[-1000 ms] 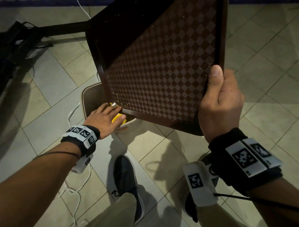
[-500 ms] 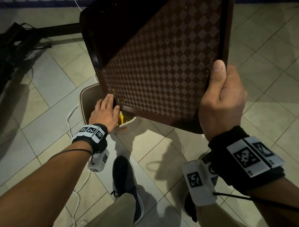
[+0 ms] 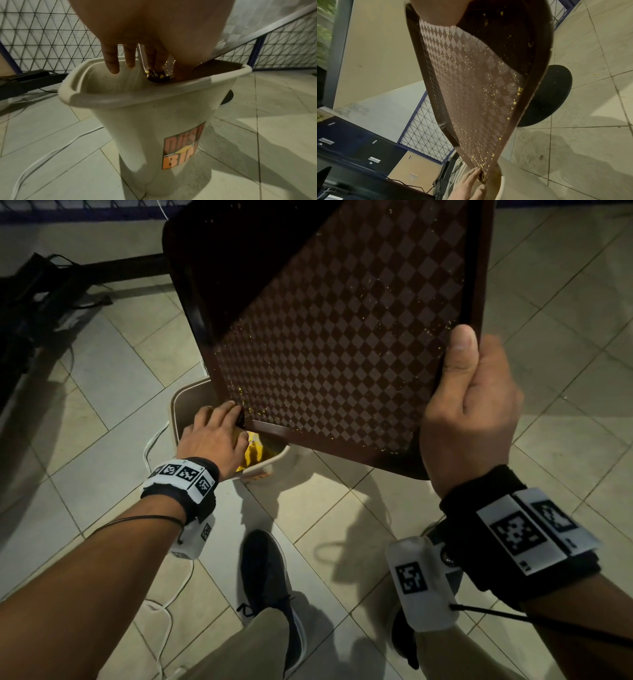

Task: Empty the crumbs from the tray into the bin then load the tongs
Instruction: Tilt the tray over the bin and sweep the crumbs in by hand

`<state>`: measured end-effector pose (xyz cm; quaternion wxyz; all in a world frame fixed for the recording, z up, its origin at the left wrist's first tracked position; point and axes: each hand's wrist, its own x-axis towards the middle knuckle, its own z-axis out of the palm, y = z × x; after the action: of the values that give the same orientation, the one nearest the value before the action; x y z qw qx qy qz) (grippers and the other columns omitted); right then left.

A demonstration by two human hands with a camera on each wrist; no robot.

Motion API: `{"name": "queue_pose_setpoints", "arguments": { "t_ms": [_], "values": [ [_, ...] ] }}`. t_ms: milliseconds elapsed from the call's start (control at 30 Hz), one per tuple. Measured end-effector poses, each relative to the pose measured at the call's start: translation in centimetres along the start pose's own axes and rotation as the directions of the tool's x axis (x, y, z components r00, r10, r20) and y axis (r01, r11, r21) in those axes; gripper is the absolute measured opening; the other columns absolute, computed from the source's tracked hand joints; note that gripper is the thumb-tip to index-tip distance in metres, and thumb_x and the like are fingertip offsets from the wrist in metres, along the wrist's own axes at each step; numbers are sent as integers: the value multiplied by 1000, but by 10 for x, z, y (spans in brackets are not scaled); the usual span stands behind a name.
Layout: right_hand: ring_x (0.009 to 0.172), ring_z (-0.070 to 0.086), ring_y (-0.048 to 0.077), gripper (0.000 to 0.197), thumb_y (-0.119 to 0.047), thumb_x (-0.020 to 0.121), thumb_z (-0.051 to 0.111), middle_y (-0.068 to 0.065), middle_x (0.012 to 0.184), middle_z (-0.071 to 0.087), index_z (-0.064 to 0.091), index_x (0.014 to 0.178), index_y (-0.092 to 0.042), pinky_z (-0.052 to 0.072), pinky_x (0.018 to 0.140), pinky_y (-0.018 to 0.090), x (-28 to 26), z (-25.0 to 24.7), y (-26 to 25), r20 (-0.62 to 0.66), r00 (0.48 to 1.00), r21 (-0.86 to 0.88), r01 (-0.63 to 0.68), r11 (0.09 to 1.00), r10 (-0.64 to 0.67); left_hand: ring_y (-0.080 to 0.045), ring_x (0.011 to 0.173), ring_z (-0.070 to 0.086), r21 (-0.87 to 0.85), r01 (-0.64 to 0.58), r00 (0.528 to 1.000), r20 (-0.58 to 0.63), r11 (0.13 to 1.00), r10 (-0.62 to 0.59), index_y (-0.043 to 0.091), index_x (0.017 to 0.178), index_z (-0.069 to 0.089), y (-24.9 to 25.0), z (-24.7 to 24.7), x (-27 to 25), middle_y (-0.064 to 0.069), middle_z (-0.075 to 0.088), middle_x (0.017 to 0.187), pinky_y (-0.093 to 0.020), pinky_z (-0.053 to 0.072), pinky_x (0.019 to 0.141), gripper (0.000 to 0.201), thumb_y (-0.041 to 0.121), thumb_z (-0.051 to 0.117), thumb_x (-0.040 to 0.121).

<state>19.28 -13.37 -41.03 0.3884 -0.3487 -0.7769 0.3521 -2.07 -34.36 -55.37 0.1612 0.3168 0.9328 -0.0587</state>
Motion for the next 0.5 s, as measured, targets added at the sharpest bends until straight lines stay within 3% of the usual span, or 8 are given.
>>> {"name": "queue_pose_setpoints", "arguments": {
  "t_ms": [100,267,367,500],
  "values": [
    [49,37,2,22,-25,104,35,-13,57,32,44,85,-18,27,46,12,0,0,-1,10,1000,-2,9,1000,-9,-29,146,16,70,-39,998,59,997,35,28,153,23,-2,4,3,5,24,161,-51,29,112,62,53,32,98],
    [49,36,2,22,-26,104,34,-14,58,32,44,86,-19,26,47,12,0,0,1,17,1000,-23,9,1000,-8,-29,142,24,119,-47,999,14,992,45,23,144,41,-1,0,-2,0,41,150,-50,35,107,55,49,37,96],
    [49,37,2,22,-26,104,34,-14,59,32,45,86,-18,27,47,12,0,-1,-1,15,1000,0,8,1000,-8,-31,142,24,78,-27,999,-22,997,29,24,148,35,-2,-3,-3,0,35,154,-52,35,108,59,48,42,95],
    [51,38,3,22,-28,104,34,-15,59,33,45,87,-19,26,48,12,2,0,-3,22,1000,-3,7,1000,-7,-30,143,23,95,-11,999,49,995,6,27,151,27,2,-2,-3,0,34,155,-51,32,109,61,51,39,96]
  ]
}}
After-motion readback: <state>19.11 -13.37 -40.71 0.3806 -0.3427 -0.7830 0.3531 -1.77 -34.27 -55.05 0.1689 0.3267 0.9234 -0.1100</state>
